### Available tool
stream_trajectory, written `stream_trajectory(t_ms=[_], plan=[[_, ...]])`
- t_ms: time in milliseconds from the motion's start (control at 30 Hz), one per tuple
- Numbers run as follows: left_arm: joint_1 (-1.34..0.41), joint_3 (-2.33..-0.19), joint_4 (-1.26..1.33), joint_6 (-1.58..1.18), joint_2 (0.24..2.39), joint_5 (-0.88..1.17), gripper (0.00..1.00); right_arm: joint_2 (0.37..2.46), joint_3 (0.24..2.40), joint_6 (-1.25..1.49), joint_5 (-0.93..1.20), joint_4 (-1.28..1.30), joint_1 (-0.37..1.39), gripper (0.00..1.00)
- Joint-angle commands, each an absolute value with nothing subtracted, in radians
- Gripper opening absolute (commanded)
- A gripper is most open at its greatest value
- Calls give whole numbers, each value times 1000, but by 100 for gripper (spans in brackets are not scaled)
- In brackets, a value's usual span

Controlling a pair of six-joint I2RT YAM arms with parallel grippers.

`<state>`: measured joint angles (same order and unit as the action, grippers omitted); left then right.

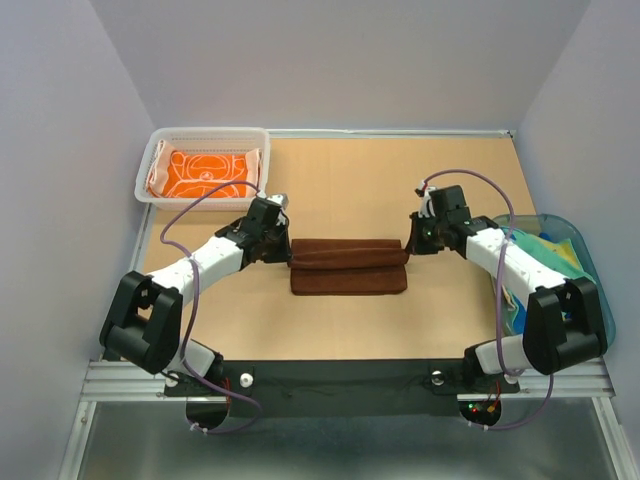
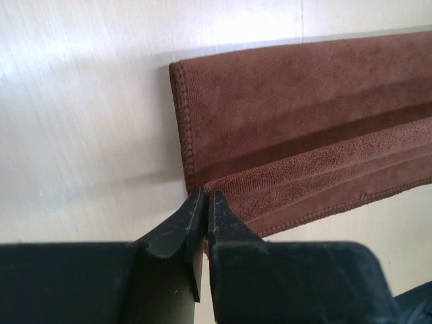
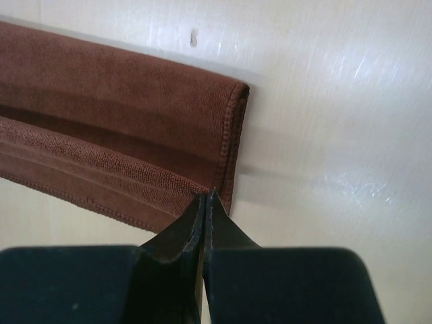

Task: Fold and stack the towels
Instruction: Fold the towel

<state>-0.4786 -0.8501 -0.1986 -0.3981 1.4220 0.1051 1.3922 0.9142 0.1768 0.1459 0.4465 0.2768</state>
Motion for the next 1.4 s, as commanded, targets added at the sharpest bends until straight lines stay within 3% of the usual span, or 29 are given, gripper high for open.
stream_trajectory(t_ms=[0, 1367], plan=[[-479, -821, -189, -426, 1382, 87, 0, 1347, 885, 219, 140, 468, 275, 1], [-535, -686, -64, -522, 1502, 112, 0, 1462, 802, 357, 80, 430, 273, 1]])
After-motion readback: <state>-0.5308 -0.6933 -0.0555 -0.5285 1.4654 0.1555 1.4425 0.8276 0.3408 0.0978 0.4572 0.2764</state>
